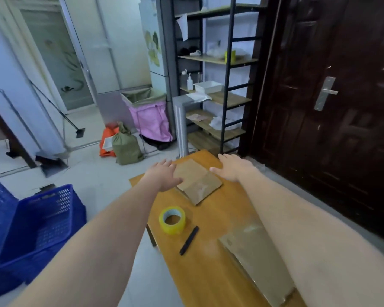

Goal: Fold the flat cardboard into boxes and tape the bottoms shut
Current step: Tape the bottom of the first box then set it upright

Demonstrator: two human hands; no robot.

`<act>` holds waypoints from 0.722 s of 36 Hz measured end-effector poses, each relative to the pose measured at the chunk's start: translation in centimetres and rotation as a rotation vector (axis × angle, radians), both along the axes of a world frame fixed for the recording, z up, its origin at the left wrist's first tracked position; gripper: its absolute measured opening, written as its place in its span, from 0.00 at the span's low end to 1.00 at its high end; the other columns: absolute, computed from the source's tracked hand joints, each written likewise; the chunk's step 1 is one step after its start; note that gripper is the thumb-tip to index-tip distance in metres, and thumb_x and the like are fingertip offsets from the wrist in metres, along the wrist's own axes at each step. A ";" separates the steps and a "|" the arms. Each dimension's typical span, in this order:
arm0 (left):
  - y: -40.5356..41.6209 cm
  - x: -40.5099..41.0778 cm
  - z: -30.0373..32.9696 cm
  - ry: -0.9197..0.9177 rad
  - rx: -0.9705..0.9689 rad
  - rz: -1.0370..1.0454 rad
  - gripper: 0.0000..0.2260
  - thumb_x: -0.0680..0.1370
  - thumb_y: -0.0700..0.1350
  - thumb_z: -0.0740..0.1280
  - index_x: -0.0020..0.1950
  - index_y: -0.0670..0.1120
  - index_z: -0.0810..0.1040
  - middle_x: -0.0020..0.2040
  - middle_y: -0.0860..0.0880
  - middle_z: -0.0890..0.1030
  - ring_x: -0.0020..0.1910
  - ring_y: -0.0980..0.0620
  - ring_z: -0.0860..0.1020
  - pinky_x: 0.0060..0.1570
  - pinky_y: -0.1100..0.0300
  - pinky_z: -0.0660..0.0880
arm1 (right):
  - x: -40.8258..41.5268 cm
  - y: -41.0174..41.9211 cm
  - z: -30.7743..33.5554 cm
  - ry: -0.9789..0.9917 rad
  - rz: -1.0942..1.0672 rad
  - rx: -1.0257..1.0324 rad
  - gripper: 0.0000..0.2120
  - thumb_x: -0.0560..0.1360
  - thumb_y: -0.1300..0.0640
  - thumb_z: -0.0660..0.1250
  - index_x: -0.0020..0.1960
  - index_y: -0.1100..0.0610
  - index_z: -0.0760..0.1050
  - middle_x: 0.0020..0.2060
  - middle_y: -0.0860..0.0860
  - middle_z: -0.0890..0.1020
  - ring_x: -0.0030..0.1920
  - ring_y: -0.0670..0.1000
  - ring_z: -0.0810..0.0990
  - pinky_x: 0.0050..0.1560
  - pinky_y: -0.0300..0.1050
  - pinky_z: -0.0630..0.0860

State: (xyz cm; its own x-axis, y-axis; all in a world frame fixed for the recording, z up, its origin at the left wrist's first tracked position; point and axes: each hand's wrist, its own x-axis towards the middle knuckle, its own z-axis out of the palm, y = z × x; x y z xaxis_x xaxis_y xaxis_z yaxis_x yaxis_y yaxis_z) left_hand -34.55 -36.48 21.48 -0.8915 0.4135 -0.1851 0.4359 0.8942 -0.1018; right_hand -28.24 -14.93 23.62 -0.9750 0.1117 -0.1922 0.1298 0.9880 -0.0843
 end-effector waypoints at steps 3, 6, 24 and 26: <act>-1.8 -1.7 -1.1 -0.029 -0.003 0.018 0.33 0.79 0.64 0.52 0.78 0.46 0.52 0.79 0.46 0.51 0.78 0.47 0.50 0.74 0.50 0.52 | -2.1 -1.8 -0.7 -0.014 0.018 0.011 0.35 0.79 0.36 0.49 0.78 0.55 0.49 0.77 0.52 0.57 0.76 0.55 0.55 0.72 0.58 0.61; -3.1 -3.4 -2.3 -0.064 -0.012 0.018 0.33 0.79 0.63 0.52 0.78 0.46 0.52 0.79 0.47 0.51 0.77 0.47 0.50 0.74 0.50 0.52 | -4.1 -3.3 -1.9 -0.042 0.005 -0.002 0.35 0.79 0.35 0.49 0.78 0.55 0.49 0.76 0.52 0.57 0.76 0.55 0.55 0.72 0.58 0.61; -3.1 -9.3 -16.6 -0.408 -0.134 -0.147 0.32 0.80 0.62 0.53 0.78 0.45 0.52 0.79 0.47 0.51 0.77 0.47 0.50 0.75 0.50 0.53 | -11.3 -8.1 -14.9 -0.393 -0.097 -0.085 0.35 0.78 0.35 0.50 0.77 0.55 0.53 0.77 0.53 0.56 0.74 0.57 0.61 0.68 0.56 0.67; -2.9 -9.2 -18.2 -0.447 -0.153 -0.168 0.32 0.80 0.61 0.53 0.78 0.45 0.52 0.79 0.47 0.51 0.77 0.47 0.50 0.75 0.50 0.53 | -11.2 -8.6 -16.2 -0.424 -0.115 -0.088 0.35 0.78 0.35 0.50 0.77 0.56 0.53 0.76 0.54 0.58 0.74 0.57 0.61 0.68 0.56 0.67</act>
State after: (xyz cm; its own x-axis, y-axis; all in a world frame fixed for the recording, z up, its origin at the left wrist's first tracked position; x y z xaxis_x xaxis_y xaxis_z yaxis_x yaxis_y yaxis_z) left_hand -43.77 -39.41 3.29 -0.6345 0.4824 -0.6039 0.6033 0.7975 0.0033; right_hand -39.46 -23.49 7.45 -0.7903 0.1800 -0.5857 0.2793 0.9566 -0.0830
